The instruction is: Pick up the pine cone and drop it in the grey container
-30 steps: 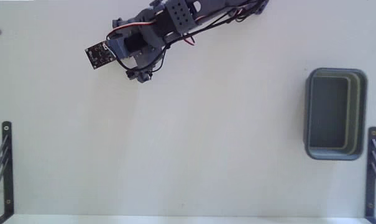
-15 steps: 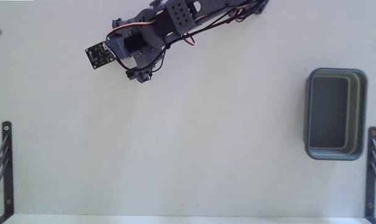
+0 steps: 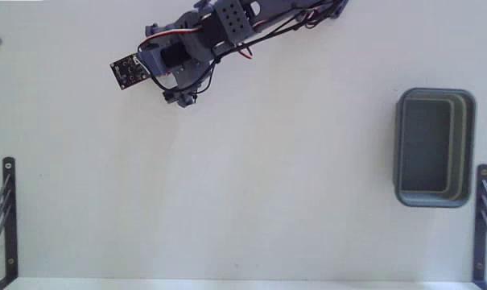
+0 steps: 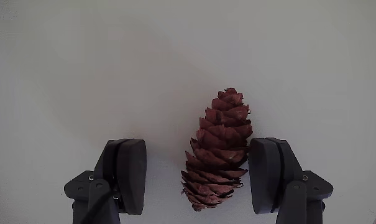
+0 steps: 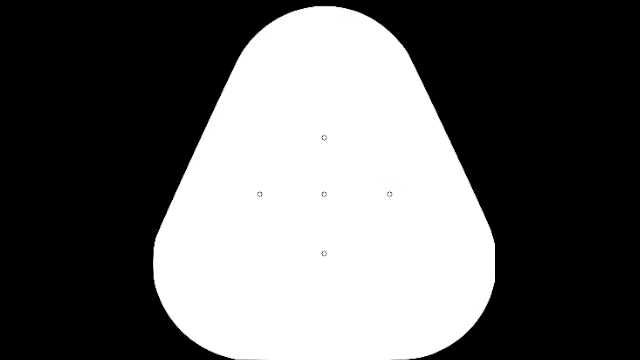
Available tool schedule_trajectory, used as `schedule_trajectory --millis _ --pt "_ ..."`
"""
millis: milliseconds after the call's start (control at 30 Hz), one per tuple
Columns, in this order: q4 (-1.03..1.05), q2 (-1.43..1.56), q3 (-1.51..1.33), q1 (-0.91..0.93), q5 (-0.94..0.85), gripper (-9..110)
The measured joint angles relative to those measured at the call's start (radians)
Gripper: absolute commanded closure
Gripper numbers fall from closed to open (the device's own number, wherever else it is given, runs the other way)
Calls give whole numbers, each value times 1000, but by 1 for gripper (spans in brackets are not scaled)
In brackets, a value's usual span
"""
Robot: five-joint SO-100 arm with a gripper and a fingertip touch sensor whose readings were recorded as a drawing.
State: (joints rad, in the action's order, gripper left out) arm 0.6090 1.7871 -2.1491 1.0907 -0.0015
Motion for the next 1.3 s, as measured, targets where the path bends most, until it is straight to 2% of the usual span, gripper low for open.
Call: schedule_trajectory --millis 1300 --pt "0 0 0 0 2 9"
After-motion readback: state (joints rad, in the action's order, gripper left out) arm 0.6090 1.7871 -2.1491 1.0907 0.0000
